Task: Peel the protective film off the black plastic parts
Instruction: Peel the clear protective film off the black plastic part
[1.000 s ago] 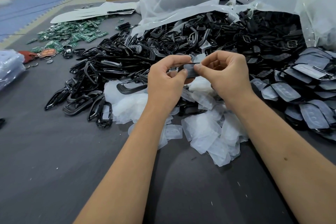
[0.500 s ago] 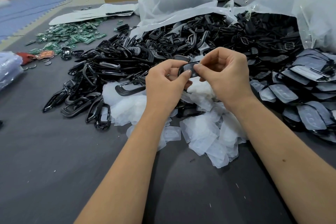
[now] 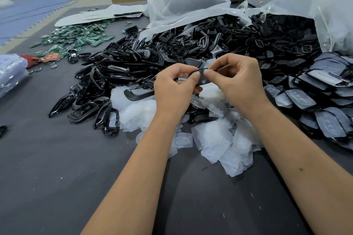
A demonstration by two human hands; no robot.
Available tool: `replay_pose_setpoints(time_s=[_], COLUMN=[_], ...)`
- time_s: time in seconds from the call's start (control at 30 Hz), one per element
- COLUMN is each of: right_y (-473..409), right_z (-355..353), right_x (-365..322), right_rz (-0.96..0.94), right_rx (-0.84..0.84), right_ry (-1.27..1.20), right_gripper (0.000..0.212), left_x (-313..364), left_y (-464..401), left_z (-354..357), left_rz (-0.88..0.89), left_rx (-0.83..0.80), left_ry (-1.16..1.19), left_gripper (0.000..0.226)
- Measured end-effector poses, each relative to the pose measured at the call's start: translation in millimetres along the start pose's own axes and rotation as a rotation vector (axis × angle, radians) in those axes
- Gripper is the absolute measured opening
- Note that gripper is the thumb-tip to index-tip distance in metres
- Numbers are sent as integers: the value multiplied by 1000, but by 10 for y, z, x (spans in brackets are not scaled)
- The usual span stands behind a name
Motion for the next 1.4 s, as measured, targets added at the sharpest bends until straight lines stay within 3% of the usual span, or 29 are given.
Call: replay_pose_setpoints(time_s=[0.23, 0.5, 1.03, 1.13, 1.23, 1.4], right_y=[52, 27, 54, 46, 61, 64], right_z=[53, 31, -36, -39, 60, 92], right_x=[-307, -214, -128, 30, 222, 292], right_rz=[-200, -110, -43, 90, 270, 337], right_rx=[17, 59, 137, 130, 41, 14], right_ry=[184, 177, 153, 47, -191, -325], right_gripper=[9, 12, 19, 29, 20, 17], left_x=[-37, -67, -43, -51, -45, -41], left_y=[-10, -10, -3, -10, -16, -19], left_z=[-24, -1, -7, -15, -18, 1], left_rz=[-38, -86, -50, -65, -63, -45], left_rx=[37, 18, 4, 3, -2, -20], left_ry=[59, 139, 69, 78, 80, 109], left_gripper=[9, 20, 9, 8, 8, 11])
Point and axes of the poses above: each hand's wrist, its own y-axis away from the middle knuckle, its own z-axis out of the palm, x = y × z, the point moved 9 cm from there along -y, towards the middle knuckle, and after that the axes turned 6 degrees about -y, right-handed, at the moved point
